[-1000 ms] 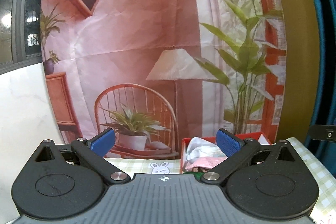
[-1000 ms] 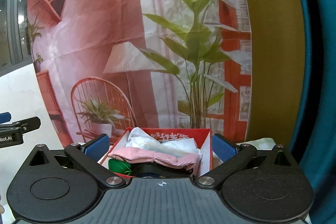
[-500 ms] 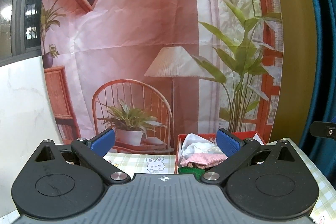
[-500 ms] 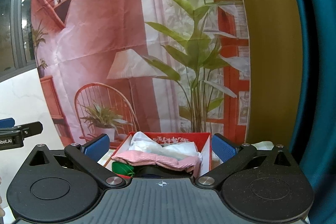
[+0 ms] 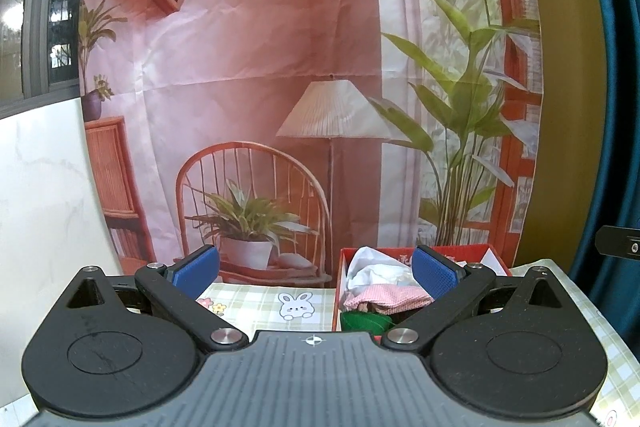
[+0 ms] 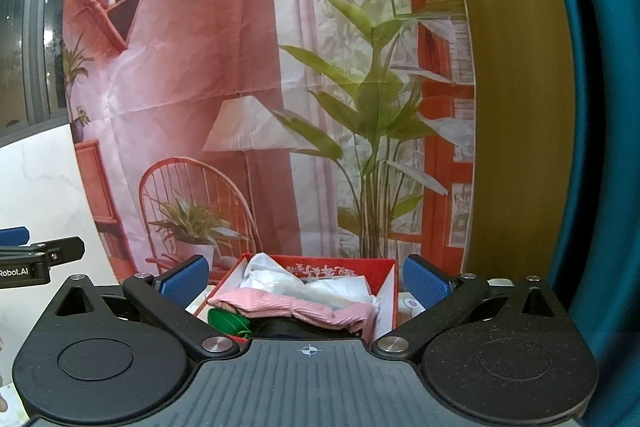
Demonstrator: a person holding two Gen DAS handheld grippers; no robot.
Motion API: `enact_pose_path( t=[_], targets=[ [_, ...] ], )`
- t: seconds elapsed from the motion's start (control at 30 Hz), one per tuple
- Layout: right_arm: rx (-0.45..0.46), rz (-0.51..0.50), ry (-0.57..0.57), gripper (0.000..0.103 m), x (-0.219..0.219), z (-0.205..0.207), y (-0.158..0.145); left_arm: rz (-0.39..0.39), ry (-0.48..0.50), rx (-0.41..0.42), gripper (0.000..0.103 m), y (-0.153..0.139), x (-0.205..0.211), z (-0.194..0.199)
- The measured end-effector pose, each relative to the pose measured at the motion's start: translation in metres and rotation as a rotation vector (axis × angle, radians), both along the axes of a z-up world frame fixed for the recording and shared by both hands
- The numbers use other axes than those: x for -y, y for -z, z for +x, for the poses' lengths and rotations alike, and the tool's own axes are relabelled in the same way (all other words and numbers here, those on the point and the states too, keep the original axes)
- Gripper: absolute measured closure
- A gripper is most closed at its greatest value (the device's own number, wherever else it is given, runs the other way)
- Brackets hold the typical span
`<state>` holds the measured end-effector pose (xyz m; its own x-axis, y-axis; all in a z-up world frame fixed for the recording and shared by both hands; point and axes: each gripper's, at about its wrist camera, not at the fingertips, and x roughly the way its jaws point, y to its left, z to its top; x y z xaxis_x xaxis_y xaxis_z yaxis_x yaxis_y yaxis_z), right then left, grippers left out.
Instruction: Organize soft objects
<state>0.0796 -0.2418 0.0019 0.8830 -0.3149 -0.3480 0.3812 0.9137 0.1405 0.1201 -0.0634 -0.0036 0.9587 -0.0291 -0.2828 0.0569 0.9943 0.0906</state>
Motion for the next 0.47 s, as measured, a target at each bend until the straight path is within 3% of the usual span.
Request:
enact_pose_path(
  t=[0.47],
  targets=[
    [-0.019, 0.001, 0.0, 0.0, 0.001, 0.0038, 0.005, -0.011, -0.01, -0.027, 0.0, 0.0055, -0.0005, 0.0037]
  ],
)
